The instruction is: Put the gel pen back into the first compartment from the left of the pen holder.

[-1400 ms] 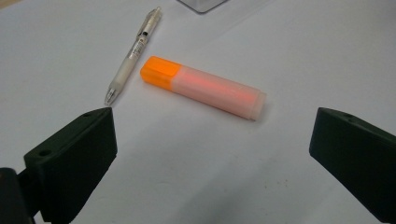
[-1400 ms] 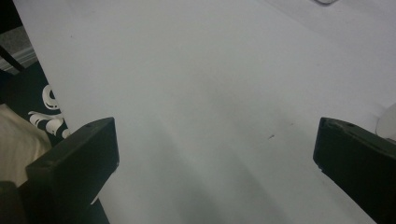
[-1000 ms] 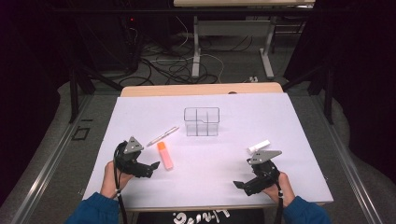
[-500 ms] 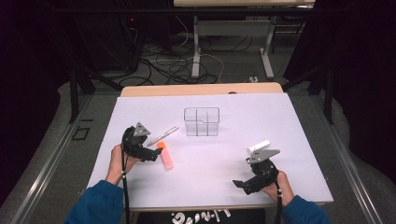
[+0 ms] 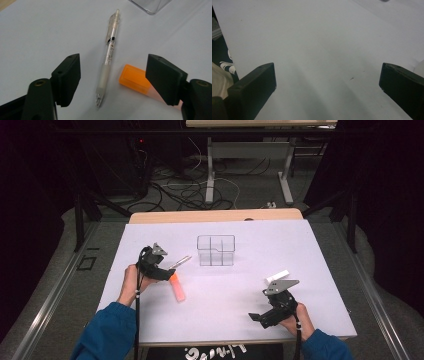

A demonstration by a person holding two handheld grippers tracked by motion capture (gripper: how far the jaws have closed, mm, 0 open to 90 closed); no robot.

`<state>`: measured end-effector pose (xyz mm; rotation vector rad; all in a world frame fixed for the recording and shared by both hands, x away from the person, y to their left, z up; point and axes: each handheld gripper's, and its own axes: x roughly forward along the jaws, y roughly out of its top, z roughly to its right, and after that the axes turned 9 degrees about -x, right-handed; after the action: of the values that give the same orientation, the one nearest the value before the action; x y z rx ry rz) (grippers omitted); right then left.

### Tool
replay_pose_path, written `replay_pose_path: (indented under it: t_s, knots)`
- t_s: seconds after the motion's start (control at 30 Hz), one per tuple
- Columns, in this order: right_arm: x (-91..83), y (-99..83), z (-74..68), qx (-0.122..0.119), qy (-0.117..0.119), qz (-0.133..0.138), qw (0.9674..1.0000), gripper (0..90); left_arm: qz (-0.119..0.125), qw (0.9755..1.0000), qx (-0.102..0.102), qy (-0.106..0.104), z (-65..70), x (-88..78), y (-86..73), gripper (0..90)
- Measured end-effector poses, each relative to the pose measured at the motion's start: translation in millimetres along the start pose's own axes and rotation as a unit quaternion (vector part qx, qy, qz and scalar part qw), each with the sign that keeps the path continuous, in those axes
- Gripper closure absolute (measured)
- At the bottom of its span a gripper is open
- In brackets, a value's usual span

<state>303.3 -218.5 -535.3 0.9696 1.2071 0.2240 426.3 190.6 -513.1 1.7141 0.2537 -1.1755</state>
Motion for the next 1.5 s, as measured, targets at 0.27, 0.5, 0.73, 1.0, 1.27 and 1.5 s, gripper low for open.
replay_pose_path:
  t_s: [0.27,0.5,0.73,1.0,1.27,1.5]
  knots:
    - [0.9,0.4,-0.8,-0.003,0.007,-0.006,1.0,0.6,-0.04,0.9984,0.039,0.01,2.4,13.2,16.5,46.5]
    - [1.4,0.0,-1.0,-0.004,0.005,-0.002,1.0,0.6,-0.08,0.9951,0.056,0.009,3.2,28.7,28.6,58.0]
    - [1.3,0.1,-0.7,-0.007,0.01,-0.008,0.9999,0.5,-0.113,0.9913,0.067,0.006,-0.5,40.2,34.6,67.6]
    - [1.7,-0.4,-0.6,-0.006,0.012,-0.01,0.9999,0.4,-0.143,0.9863,0.082,-0.003,-3.0,51.6,37.7,71.9]
    - [2.8,-0.9,-0.2,-0.004,0.013,-0.008,0.9999,0.4,-0.158,0.9832,0.091,-0.007,-2.6,54.6,42.7,73.8]
    - [2.7,-0.9,-0.6,-0.006,0.01,-0.008,0.9999,0.4,-0.158,0.9832,0.09,-0.02,-4.3,55.1,42.1,78.8]
